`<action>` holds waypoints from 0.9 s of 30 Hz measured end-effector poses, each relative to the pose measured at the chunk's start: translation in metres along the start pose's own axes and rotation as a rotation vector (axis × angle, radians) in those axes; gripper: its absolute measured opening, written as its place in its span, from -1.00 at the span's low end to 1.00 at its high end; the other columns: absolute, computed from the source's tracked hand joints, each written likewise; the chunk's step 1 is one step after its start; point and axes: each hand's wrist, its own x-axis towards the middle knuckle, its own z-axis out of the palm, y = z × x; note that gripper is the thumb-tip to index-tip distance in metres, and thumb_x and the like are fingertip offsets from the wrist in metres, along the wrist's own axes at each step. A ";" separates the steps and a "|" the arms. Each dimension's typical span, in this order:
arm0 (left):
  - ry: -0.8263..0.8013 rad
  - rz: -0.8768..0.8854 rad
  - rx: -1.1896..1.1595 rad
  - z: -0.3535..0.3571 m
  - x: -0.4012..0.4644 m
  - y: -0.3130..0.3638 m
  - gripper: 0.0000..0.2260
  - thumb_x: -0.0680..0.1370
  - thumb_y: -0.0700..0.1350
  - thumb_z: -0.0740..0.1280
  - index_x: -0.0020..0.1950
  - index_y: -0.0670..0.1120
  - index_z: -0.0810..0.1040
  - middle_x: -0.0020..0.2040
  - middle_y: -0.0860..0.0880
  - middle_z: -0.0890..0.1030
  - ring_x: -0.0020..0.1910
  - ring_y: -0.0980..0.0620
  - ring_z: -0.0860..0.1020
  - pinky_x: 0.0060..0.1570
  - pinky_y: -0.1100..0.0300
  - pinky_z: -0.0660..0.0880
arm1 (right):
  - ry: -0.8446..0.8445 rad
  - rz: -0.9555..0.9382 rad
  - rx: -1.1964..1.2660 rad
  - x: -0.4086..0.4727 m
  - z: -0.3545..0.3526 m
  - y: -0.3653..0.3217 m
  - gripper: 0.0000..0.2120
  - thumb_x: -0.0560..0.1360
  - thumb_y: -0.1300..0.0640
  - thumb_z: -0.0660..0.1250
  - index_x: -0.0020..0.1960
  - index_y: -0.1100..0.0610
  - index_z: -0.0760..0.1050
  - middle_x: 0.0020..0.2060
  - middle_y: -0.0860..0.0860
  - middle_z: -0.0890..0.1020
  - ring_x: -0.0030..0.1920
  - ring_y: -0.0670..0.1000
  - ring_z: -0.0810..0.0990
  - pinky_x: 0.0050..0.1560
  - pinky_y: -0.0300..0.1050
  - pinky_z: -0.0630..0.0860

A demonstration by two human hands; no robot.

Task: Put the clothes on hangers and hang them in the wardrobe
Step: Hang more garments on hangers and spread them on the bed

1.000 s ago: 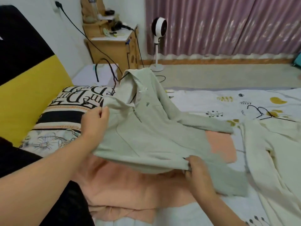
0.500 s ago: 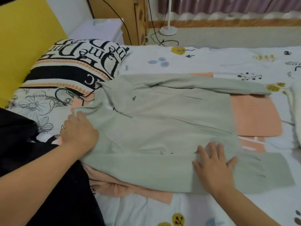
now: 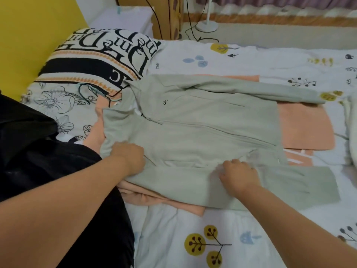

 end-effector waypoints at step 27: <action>-0.131 0.050 -0.444 -0.099 -0.443 -0.103 -0.62 0.61 0.04 0.12 0.36 -0.09 0.39 0.31 -0.06 0.45 0.25 -0.04 0.43 0.19 0.19 0.36 | -0.214 -0.517 -0.042 -0.374 -0.186 -0.068 -0.54 0.61 -0.01 0.10 0.48 0.06 0.19 0.46 0.09 0.24 0.45 0.03 0.23 0.40 -0.18 0.16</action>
